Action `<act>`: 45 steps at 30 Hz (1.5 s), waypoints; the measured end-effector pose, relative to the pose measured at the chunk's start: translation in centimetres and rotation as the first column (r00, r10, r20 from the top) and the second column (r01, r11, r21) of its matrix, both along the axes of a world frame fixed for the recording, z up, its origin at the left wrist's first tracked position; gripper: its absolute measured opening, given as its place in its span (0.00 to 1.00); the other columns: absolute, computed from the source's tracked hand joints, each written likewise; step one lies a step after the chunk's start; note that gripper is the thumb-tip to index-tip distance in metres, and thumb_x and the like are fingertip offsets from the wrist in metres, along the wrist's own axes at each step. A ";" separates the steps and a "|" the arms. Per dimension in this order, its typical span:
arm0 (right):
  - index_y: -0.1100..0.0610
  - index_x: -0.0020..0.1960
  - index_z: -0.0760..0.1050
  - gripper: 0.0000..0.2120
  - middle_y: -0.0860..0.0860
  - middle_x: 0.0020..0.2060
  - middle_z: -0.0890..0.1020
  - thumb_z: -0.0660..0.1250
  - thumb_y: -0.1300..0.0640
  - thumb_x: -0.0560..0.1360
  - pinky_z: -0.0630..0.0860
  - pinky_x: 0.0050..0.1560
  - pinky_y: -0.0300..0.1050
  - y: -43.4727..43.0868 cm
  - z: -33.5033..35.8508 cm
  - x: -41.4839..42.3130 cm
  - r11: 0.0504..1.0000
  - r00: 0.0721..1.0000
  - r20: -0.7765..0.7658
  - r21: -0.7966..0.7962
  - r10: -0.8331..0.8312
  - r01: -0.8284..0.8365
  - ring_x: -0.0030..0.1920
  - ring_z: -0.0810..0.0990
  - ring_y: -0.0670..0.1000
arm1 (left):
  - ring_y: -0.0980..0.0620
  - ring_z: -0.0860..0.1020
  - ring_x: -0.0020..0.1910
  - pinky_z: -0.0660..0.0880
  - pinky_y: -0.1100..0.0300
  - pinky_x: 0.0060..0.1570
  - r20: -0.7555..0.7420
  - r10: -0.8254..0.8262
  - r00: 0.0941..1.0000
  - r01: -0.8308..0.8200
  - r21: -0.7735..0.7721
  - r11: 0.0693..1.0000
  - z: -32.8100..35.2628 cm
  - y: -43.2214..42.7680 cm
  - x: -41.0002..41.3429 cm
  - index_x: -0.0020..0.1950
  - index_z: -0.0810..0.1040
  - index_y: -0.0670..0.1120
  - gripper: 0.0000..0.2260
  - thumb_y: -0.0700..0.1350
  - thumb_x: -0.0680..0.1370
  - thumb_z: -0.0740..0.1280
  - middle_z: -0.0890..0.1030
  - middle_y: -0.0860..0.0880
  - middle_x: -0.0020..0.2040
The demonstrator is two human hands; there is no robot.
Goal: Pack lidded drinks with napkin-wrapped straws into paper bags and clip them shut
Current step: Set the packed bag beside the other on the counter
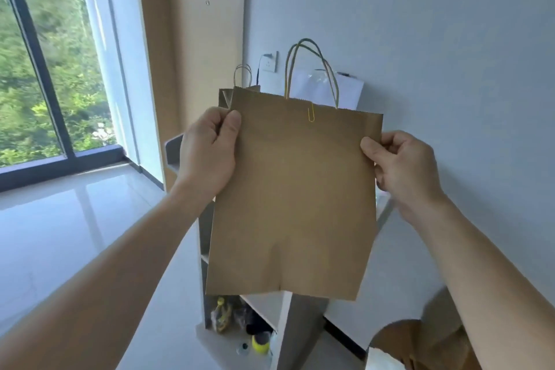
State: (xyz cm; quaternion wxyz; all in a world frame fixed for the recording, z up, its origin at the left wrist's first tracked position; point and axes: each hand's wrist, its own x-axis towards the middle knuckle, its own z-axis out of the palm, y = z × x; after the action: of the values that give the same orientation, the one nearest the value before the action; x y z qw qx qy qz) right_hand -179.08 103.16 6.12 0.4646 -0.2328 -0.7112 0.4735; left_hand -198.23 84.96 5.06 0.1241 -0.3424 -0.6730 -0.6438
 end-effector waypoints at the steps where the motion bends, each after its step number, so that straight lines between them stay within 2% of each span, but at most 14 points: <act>1: 0.56 0.39 0.76 0.08 0.43 0.22 0.73 0.70 0.59 0.76 0.62 0.21 0.35 0.5 0.4 -2.1 1.000 1.000 -0.003 0.018 0.017 -0.017 0.20 0.65 0.45 | 0.64 0.74 0.35 0.71 0.66 0.37 -0.012 0.031 0.999 -0.031 0.004 1.000 0.3 0.0 -1.7 0.41 0.76 0.56 0.10 0.52 0.82 0.62 0.78 0.60 0.35; 2: 0.57 0.39 0.77 0.07 0.43 0.22 0.74 0.70 0.58 0.76 0.63 0.21 0.35 1.2 0.7 -4.2 0.999 0.999 -0.009 0.035 0.037 -0.037 0.20 0.66 0.45 | 0.63 0.74 0.35 0.71 0.64 0.37 -0.027 0.063 0.998 -0.063 0.012 0.998 0.6 0.1 -3.4 0.41 0.76 0.55 0.10 0.53 0.82 0.62 0.77 0.58 0.35; 5: 0.58 0.41 0.78 0.06 0.45 0.26 0.77 0.71 0.58 0.76 0.67 0.22 0.35 3.3 1.8 -10.8 0.991 0.993 -0.003 0.062 0.116 -0.115 0.21 0.69 0.46 | 0.67 0.72 0.32 0.66 0.73 0.30 -0.085 0.175 0.981 -0.175 0.016 0.985 1.5 0.6 -8.4 0.42 0.75 0.55 0.10 0.52 0.82 0.62 0.75 0.57 0.34; 8: 0.56 0.42 0.78 0.05 0.48 0.32 0.80 0.70 0.57 0.77 0.73 0.27 0.42 5.5 2.7 -17.8 0.980 0.983 0.060 0.095 0.171 -0.176 0.24 0.73 0.48 | 0.68 0.72 0.32 0.66 0.73 0.32 -0.096 0.264 0.960 -0.264 0.011 0.964 1.6 1.2 -13.3 0.45 0.77 0.50 0.09 0.51 0.82 0.62 0.75 0.56 0.35; 13: 0.51 0.45 0.74 0.03 0.46 0.36 0.79 0.67 0.58 0.78 0.71 0.32 0.42 8.1 2.9 -29.0 0.961 0.959 0.177 0.129 0.220 -0.244 0.26 0.79 0.47 | 0.51 0.75 0.37 0.69 0.69 0.34 -0.071 0.335 0.940 -0.337 -0.020 0.941 0.3 1.7 -21.0 0.45 0.79 0.49 0.10 0.52 0.81 0.64 0.81 0.46 0.40; 15: 0.55 0.50 0.75 0.01 0.50 0.39 0.80 0.66 0.59 0.79 0.72 0.32 0.44 8.9 2.1 -33.5 0.961 0.951 0.210 0.109 0.229 -0.256 0.28 0.81 0.48 | 0.45 0.78 0.41 0.71 0.63 0.36 -0.058 0.339 0.939 -0.341 -0.041 0.939 -0.5 1.9 -24.2 0.45 0.81 0.47 0.11 0.51 0.81 0.65 0.82 0.42 0.41; 17: 0.58 0.54 0.74 0.05 0.53 0.41 0.80 0.64 0.59 0.80 0.73 0.29 0.42 9.7 1.2 -38.0 0.963 0.946 0.228 0.085 0.232 -0.256 0.27 0.81 0.47 | 0.44 0.78 0.41 0.70 0.65 0.36 -0.054 0.329 0.943 -0.332 -0.060 0.941 -1.5 2.2 -27.5 0.45 0.82 0.45 0.11 0.51 0.80 0.66 0.82 0.41 0.41; 22: 0.56 0.56 0.73 0.04 0.53 0.37 0.81 0.62 0.61 0.81 0.76 0.28 0.40 11.1 -0.8 -47.7 0.965 0.936 0.240 -0.015 0.259 -0.263 0.29 0.82 0.48 | 0.46 0.77 0.37 0.72 0.58 0.39 -0.126 0.350 0.928 -0.363 -0.102 0.926 -4.1 3.4 -34.9 0.45 0.82 0.42 0.13 0.51 0.80 0.66 0.82 0.43 0.38; 26: 0.60 0.61 0.72 0.09 0.52 0.32 0.82 0.62 0.61 0.81 0.83 0.41 0.56 12.5 -1.8 -54.5 0.968 0.925 0.290 -0.021 0.245 -0.250 0.34 0.84 0.56 | 0.48 0.74 0.34 0.69 0.62 0.36 -0.180 0.331 0.926 -0.351 -0.098 0.931 -5.3 4.7 -40.5 0.42 0.81 0.42 0.12 0.48 0.80 0.67 0.80 0.46 0.34; 30: 0.61 0.58 0.73 0.08 0.55 0.38 0.83 0.60 0.65 0.80 0.83 0.41 0.54 13.6 -2.5 -58.8 0.979 0.919 0.348 0.015 0.187 -0.205 0.32 0.85 0.54 | 0.46 0.77 0.33 0.73 0.54 0.34 -0.291 0.312 0.904 -0.362 -0.136 0.922 -7.1 6.1 -44.4 0.41 0.80 0.42 0.13 0.49 0.80 0.65 0.80 0.48 0.33; 35: 0.57 0.53 0.75 0.07 0.51 0.30 0.84 0.60 0.65 0.80 0.83 0.40 0.51 15.1 -3.0 -61.3 0.981 0.918 0.384 0.123 0.094 -0.152 0.32 0.85 0.51 | 0.49 0.75 0.29 0.74 0.57 0.28 -0.424 0.271 0.864 -0.346 -0.109 0.932 -9.2 7.9 -47.0 0.42 0.80 0.43 0.16 0.53 0.79 0.61 0.79 0.51 0.33; 39: 0.50 0.45 0.75 0.09 0.46 0.28 0.83 0.61 0.63 0.78 0.82 0.37 0.47 15.8 -3.2 -61.3 0.948 0.918 0.397 0.292 -0.002 -0.125 0.28 0.82 0.46 | 0.52 0.77 0.29 0.72 0.57 0.28 -0.389 0.271 0.880 -0.316 -0.055 0.947 -10.1 9.0 -47.5 0.41 0.80 0.42 0.15 0.51 0.78 0.62 0.79 0.51 0.32; 43: 0.45 0.42 0.74 0.12 0.48 0.28 0.83 0.63 0.61 0.76 0.83 0.39 0.53 16.0 -3.4 -61.0 0.935 0.918 0.392 0.344 -0.060 -0.086 0.29 0.83 0.47 | 0.63 0.69 0.26 0.67 0.64 0.27 -0.317 0.233 0.919 -0.265 -0.060 0.962 -9.9 9.3 -47.7 0.40 0.78 0.41 0.11 0.47 0.78 0.66 0.77 0.52 0.31; 45: 0.42 0.41 0.73 0.13 0.46 0.31 0.83 0.63 0.61 0.76 0.83 0.40 0.54 15.9 -3.4 -61.1 0.927 0.922 0.380 0.368 -0.078 -0.073 0.31 0.83 0.47 | 0.68 0.69 0.26 0.64 0.72 0.29 -0.328 0.217 0.920 -0.246 -0.051 0.968 -9.8 9.1 -47.6 0.40 0.77 0.41 0.08 0.44 0.77 0.67 0.77 0.53 0.31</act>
State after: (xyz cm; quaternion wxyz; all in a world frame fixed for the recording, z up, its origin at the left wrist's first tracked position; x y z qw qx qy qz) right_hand -240.19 119.06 2.69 0.3510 -0.2294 -0.8660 0.2725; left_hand -245.86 94.03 -4.75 0.2910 -0.3653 -0.7085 -0.5291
